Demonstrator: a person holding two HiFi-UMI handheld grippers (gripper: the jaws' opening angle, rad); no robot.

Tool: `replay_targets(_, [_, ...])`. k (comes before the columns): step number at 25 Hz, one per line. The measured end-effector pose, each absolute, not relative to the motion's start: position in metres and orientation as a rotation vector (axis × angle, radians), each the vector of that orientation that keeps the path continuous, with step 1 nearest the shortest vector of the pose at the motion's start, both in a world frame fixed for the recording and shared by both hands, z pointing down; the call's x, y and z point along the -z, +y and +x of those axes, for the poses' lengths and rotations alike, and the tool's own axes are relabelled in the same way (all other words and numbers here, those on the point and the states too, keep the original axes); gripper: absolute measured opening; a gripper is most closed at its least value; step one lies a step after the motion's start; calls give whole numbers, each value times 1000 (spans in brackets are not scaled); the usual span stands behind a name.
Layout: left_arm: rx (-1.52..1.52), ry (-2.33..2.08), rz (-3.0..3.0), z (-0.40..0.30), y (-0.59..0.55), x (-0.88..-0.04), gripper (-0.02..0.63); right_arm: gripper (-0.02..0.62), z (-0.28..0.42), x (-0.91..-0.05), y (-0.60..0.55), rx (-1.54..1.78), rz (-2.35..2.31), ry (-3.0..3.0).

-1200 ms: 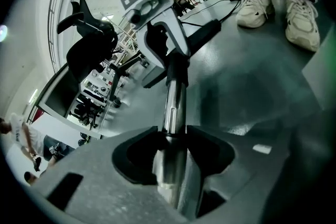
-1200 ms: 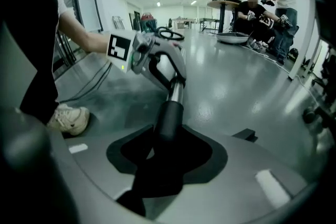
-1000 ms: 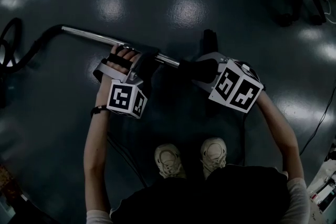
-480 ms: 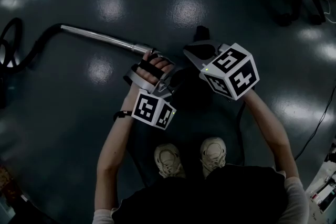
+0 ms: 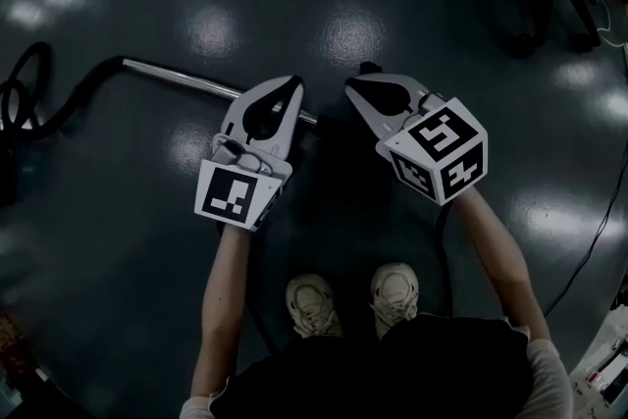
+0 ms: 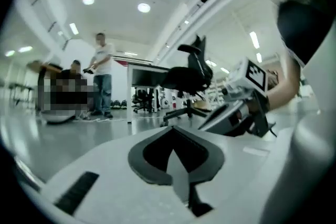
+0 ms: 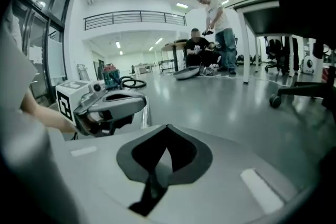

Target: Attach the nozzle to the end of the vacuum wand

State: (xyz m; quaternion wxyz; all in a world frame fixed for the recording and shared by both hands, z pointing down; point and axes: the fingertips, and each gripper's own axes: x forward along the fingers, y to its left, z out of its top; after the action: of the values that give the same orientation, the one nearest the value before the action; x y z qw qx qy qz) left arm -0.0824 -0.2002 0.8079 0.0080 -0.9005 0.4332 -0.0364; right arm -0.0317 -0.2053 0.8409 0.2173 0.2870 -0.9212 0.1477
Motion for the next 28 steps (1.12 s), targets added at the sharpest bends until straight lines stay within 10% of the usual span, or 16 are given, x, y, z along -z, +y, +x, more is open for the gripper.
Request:
replay_targets(6, [-324, 1747, -2795, -128, -194, -781, 3, 8, -19, -779, -221, -520, 1050, -2736])
replay_targets(28, [-293, 1945, -2626, -164, -189, -794, 3, 8, -3, -788, -222, -559, 1217, -2732])
